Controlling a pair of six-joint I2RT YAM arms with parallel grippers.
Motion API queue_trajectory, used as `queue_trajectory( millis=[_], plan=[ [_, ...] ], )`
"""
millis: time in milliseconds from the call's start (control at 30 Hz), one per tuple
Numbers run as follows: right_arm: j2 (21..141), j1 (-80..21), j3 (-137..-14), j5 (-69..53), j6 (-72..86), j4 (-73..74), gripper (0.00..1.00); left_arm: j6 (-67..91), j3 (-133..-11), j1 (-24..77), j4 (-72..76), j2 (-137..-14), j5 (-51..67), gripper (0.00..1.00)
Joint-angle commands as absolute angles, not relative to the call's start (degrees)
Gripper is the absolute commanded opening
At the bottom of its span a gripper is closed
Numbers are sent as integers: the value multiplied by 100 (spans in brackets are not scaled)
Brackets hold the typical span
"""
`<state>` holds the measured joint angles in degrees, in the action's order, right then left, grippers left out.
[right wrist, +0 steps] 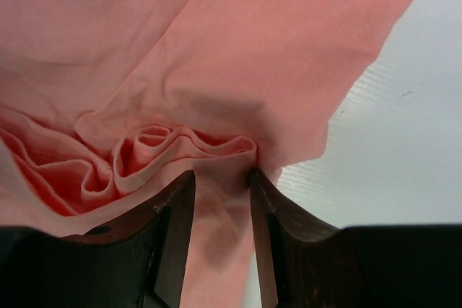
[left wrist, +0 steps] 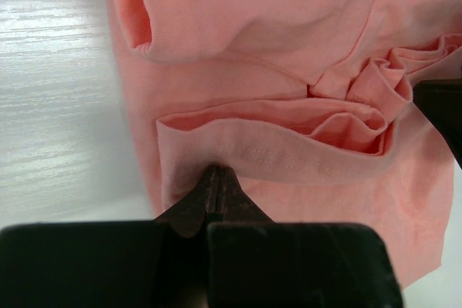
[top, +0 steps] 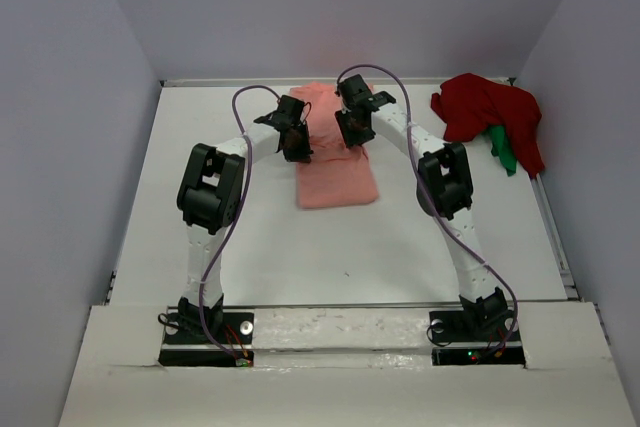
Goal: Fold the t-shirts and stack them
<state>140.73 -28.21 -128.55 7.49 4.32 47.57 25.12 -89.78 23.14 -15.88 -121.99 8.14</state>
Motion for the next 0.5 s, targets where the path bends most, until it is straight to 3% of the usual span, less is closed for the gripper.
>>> queue_trajectory(
  millis=[0, 133, 233, 467],
  plan=[
    [14106, -2865, -12902, 756, 448, 4614, 42, 2452, -9158, 2294, -1591, -12032, 879, 0],
    [14142, -2865, -12929, 914, 545, 4623, 31, 2461, -9141, 2285, -1573, -12032, 862, 0],
    [14177, -2865, -12946, 1107, 633, 4640, 14, 2470, -9097, 2285, -1573, -12059, 835, 0],
    [14168, -2865, -13017, 1441, 773, 4702, 0, 2637, -9105, 2180, -1635, -12146, 633, 0]
  ],
)
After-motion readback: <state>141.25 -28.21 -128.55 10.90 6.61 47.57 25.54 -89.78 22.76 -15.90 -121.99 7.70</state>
